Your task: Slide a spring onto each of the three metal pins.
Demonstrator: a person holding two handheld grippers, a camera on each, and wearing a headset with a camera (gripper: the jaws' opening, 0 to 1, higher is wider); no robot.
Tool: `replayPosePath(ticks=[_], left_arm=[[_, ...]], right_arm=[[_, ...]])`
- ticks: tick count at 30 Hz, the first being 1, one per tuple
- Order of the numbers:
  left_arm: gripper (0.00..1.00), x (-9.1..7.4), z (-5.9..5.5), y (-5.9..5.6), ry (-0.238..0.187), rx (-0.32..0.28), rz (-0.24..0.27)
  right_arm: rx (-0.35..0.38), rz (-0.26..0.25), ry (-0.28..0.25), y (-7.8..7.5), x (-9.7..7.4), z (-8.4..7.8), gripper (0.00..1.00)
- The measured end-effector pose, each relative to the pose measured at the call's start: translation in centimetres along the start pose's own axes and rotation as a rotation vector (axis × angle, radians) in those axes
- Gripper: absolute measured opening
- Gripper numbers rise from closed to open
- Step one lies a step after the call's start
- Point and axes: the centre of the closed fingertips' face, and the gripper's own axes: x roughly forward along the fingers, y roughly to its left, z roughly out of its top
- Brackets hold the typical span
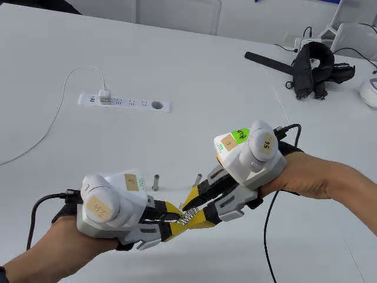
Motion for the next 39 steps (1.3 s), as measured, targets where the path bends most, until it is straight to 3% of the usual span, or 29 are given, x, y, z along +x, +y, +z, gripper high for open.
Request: replayPosePath(ticks=[8, 25, 39], left_arm=[[0.09, 0.0, 0.2, -0.3, -0.001, 0.005, -0.008], [0.11, 0.4, -0.3, -0.5, 0.003, -0.026, -0.015], [0.19, -0.3, -2.7, 0.3, 0.029, -0.079, 0.032]], right_arm=[[-0.023, 0.016, 0.011, 0.3, 0.3, -0.2, 0.13], [-0.038, 0.014, 0.030, 0.4, 0.8, -0.8, 0.12], [0.039, -0.001, 0.009, 0.1, 1.3, -1.6, 0.12]])
